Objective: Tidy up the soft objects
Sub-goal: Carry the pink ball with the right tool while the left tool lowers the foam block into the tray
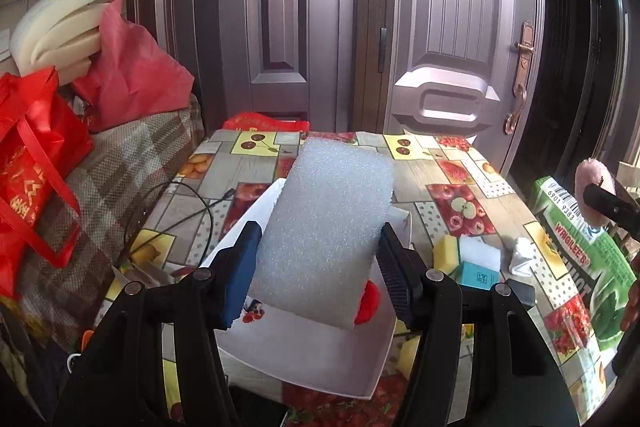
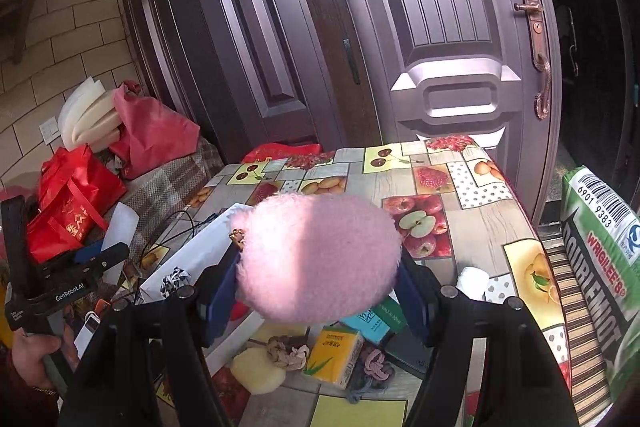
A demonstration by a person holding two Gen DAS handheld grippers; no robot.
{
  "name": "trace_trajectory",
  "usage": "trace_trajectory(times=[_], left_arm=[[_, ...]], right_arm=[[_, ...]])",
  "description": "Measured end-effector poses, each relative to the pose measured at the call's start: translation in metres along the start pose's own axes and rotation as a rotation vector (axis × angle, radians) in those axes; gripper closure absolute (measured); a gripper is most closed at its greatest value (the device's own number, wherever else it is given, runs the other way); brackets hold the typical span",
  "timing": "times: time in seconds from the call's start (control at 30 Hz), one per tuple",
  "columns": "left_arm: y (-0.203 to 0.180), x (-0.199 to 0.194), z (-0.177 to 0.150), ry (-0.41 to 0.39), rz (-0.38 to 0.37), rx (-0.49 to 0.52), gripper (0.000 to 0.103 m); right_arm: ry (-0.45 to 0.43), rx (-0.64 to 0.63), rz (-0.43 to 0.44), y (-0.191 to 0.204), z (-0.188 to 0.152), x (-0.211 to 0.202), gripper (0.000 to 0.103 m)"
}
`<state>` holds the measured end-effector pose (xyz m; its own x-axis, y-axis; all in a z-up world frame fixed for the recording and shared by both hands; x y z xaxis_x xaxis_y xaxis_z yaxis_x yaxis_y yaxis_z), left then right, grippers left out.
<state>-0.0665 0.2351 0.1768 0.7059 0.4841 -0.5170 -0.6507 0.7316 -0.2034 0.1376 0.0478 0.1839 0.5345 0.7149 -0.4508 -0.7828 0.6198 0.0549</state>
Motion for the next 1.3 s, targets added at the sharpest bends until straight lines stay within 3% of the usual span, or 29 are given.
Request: trace_trajectory(times=[0.13, 0.37, 1.03, 1.3], left_arm=[[0.007, -0.008, 0.017, -0.043, 0.009, -0.03, 0.044], [0.02, 0.002, 0.008, -0.007, 0.022, -0.063, 0.044], [0.037, 0.045, -0.011, 0.076, 0.044, -0.106, 0.044], [0.051, 0.081, -0.036, 0.168, 0.062, -0.153, 0.044]], right_arm=[[-0.048, -0.033, 0.026, 0.014, 0.025, 0.003, 0.033], [-0.042, -0.063, 0.08, 0.039, 0.028, 0.021, 0.033], [0.08, -0.103, 0.132, 0.064, 0.01, 0.073, 0.032], [0.198, -0.112, 0.158, 0.079, -0.015, 0.125, 0.032]])
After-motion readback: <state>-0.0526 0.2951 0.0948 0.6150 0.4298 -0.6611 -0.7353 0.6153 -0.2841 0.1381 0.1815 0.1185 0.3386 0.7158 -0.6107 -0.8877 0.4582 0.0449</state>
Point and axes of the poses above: each gripper's, at about its wrist camera, not at the fingertips, and x roughly the way its jaws point, y to its left, z to its top, the point moved 6 cm from there along x, roughly the way its jaws point, and after that the axes turned 13 degrees about -x, right-handed, at the moved point
